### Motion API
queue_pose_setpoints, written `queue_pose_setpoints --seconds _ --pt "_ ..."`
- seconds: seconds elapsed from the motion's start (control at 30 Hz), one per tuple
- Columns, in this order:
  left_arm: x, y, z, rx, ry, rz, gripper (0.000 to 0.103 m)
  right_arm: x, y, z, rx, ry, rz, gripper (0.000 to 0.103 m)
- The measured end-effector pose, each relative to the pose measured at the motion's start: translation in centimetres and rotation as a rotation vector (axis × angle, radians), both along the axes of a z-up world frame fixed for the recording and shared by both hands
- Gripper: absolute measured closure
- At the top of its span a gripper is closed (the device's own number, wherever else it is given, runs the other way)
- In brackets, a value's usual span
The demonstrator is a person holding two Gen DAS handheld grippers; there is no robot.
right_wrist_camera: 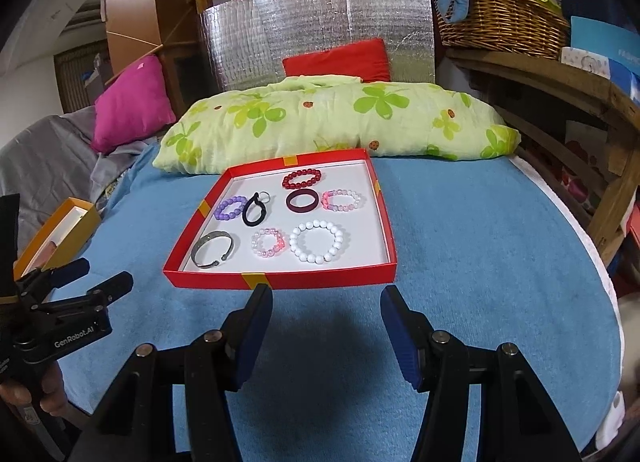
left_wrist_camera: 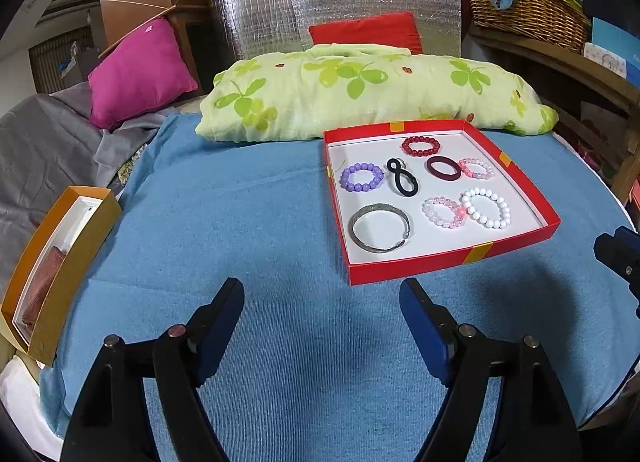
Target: Organize jewelry
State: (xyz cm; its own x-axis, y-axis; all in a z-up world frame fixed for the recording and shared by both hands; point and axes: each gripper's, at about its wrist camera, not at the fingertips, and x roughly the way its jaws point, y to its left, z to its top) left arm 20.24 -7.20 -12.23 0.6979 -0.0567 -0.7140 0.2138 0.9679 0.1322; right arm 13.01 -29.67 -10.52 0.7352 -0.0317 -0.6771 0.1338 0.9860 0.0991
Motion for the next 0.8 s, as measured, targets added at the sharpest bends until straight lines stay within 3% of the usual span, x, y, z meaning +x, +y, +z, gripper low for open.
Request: queue_pose_setpoints --seconds 0.8 --pt "-0.16 -0.08 0.36 0.021 -0.020 0.029 0.021 0.44 0.94 -0.16 -0.025 0.012 0.030 0.042"
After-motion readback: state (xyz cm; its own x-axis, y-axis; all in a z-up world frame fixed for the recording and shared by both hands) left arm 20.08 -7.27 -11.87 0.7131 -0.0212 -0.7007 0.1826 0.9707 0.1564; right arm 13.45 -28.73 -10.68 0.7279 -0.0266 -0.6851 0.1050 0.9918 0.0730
